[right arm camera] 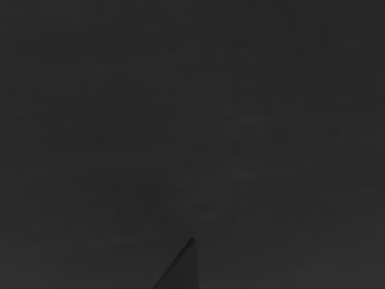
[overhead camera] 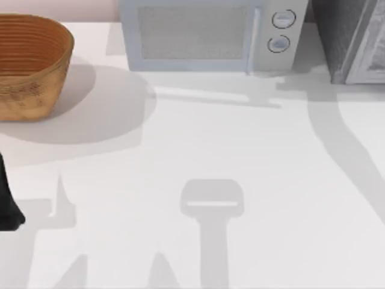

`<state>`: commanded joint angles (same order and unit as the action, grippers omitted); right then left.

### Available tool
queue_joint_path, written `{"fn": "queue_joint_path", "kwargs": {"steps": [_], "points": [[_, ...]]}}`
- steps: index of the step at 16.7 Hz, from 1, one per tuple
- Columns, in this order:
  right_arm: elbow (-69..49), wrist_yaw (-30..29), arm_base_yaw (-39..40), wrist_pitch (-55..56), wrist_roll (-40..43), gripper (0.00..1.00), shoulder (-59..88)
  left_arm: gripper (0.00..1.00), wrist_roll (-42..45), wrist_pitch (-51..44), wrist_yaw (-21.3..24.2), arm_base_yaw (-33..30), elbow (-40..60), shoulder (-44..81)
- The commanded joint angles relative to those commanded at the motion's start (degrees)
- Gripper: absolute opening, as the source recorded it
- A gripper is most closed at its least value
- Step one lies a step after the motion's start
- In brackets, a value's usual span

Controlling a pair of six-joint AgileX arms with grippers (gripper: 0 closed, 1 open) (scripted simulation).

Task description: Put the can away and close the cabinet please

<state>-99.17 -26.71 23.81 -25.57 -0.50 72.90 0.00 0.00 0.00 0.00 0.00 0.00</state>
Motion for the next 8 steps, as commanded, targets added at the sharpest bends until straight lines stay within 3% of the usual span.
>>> {"fn": "queue_joint_path", "kwargs": {"steps": [8], "points": [[-5.8, 4.5, -4.6, 2.5, 0.0, 1.00, 8.5, 1.00, 0.0, 0.0, 0.0, 0.0, 0.0, 0.0]]}}
